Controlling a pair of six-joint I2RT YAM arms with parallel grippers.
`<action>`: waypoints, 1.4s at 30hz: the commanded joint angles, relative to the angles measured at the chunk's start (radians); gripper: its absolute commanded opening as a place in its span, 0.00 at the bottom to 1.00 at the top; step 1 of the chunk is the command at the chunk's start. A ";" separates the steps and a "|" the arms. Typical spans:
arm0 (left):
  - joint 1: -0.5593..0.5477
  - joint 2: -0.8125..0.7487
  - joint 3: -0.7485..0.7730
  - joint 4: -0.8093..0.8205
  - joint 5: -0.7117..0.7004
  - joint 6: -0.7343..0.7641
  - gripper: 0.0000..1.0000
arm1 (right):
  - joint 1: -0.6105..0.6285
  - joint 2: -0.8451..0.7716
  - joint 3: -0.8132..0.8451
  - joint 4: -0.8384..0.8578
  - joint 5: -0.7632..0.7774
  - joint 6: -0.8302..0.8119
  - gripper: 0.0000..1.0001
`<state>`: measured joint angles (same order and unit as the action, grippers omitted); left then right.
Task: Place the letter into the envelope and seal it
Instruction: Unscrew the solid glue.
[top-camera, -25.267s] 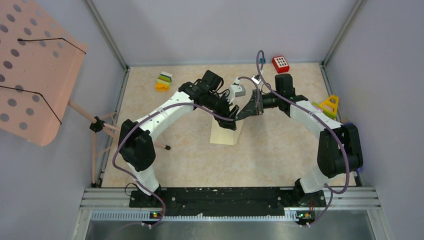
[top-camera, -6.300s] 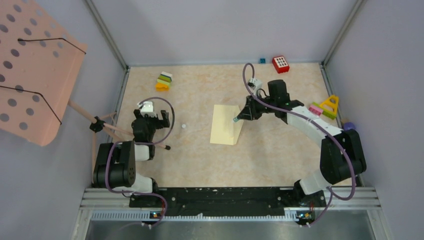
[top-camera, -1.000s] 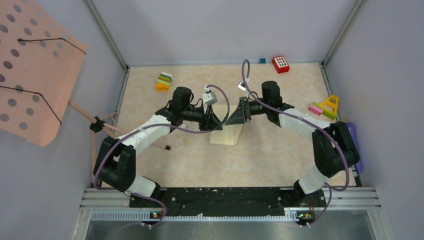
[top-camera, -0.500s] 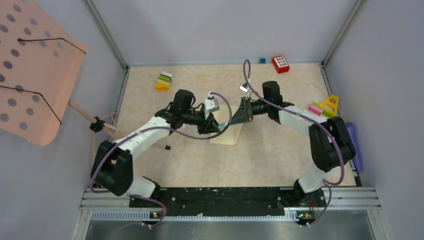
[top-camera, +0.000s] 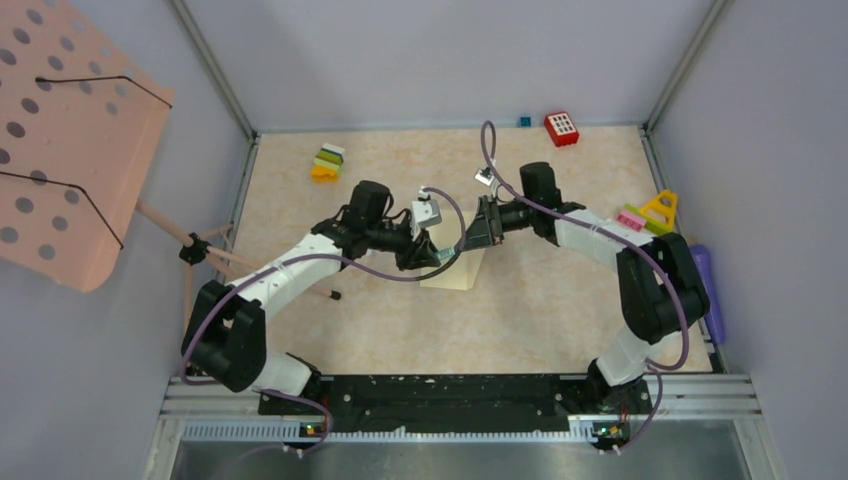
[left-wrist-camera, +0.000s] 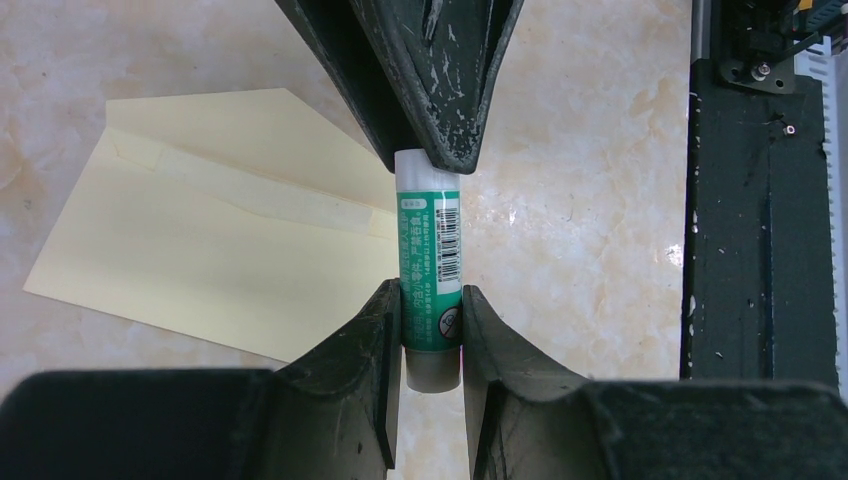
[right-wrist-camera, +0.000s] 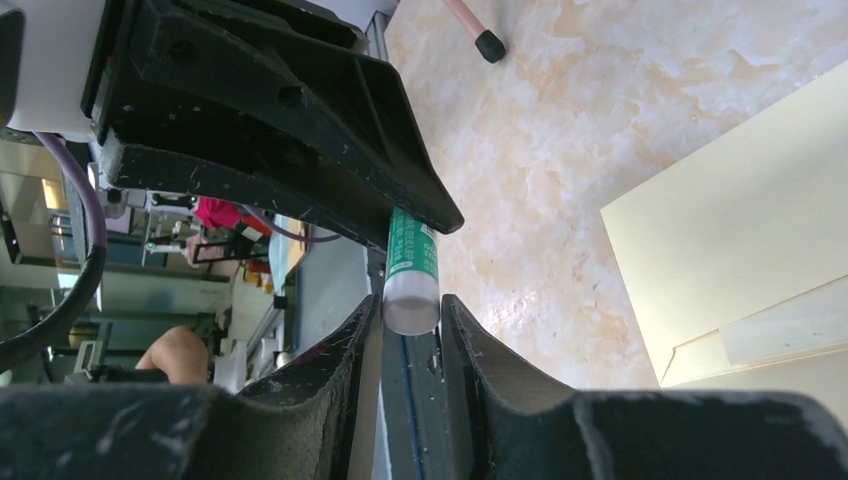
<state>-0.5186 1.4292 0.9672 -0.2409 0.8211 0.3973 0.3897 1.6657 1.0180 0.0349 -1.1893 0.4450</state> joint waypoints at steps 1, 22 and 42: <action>-0.006 -0.007 0.029 0.020 0.003 0.014 0.00 | 0.017 0.009 0.055 -0.032 0.007 -0.054 0.26; 0.024 0.157 0.151 -0.212 0.529 -0.004 0.00 | 0.067 -0.173 -0.037 -0.096 0.064 -0.508 0.05; 0.057 0.159 0.169 -0.235 0.538 -0.021 0.00 | 0.085 -0.313 -0.179 0.137 0.048 -0.536 0.55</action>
<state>-0.4587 1.6508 1.0996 -0.4728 1.3964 0.3542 0.4660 1.3449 0.7841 0.1238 -1.1519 -0.1680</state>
